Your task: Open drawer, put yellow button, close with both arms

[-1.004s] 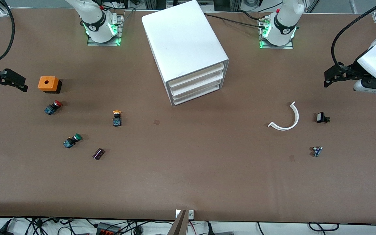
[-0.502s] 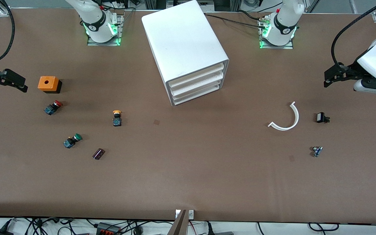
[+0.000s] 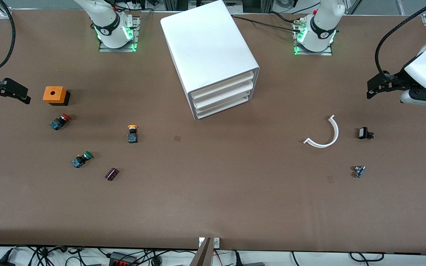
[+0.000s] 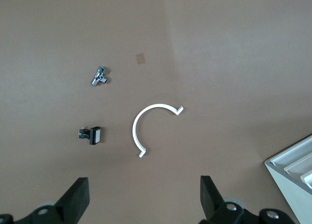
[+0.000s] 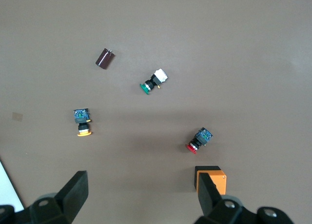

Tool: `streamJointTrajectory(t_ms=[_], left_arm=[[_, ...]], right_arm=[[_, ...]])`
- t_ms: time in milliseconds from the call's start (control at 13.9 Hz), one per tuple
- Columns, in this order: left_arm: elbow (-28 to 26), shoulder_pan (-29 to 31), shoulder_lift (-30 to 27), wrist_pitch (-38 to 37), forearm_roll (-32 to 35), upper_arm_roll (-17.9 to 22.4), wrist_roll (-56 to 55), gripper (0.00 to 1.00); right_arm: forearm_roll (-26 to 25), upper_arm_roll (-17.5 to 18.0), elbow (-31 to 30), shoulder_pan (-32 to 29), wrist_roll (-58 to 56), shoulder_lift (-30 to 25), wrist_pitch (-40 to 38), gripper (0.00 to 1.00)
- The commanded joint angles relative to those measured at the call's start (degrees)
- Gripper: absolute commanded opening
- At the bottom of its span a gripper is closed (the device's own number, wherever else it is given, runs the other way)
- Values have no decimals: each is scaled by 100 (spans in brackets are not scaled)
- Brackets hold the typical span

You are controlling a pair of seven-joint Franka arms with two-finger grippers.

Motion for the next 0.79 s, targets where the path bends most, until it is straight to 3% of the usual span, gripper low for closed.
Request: streamJointTrajectory(t_ms=[0, 215, 430, 717], left_arm=[[274, 13, 92, -116, -80, 2, 102, 100], [380, -145, 163, -194, -80, -41, 85, 100], [380, -268, 180, -905, -80, -208, 120, 100], [354, -399, 653, -2109, -150, -717, 146, 100]], right_arm=[[-5, 16, -92, -37, 29, -81, -32, 100], [-14, 7, -101, -46, 20, -90, -32, 100], [-23, 7, -110, -20, 29, -81, -32, 100], [-23, 16, -171, -28, 3, -37, -41, 100]])
